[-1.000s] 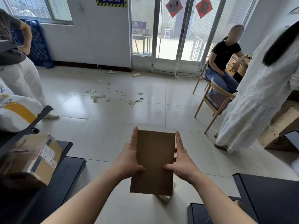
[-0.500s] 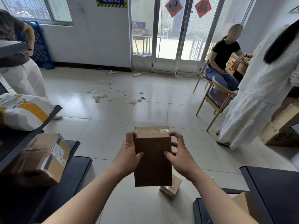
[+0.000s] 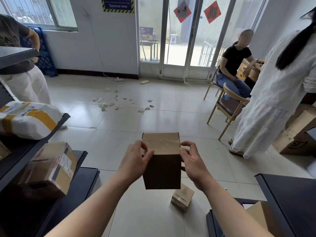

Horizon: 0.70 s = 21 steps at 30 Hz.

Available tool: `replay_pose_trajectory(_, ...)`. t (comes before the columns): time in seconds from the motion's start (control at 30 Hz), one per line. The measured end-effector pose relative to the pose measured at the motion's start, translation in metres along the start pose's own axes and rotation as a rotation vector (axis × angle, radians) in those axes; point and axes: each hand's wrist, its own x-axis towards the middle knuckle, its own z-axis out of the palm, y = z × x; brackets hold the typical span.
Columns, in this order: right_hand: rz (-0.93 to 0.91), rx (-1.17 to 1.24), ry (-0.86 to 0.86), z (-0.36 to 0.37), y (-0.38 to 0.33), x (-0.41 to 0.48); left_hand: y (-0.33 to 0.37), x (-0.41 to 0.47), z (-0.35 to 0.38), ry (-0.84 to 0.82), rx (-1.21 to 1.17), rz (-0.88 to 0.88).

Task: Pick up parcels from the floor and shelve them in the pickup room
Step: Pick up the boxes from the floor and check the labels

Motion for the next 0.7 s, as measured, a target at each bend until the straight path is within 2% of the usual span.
replay_pose_trajectory(0.27, 0.036, 0.006, -0.095, 0.006, -0.009, -0.006, -0.009, -0.003, -0.007, -0.034, 0.052, -0.045)
replay_pose_trajectory(0.7, 0.036, 0.077, -0.149, 0.013, -0.024, -0.009, -0.017, -0.008, -0.012, -0.017, -0.093, -0.09)
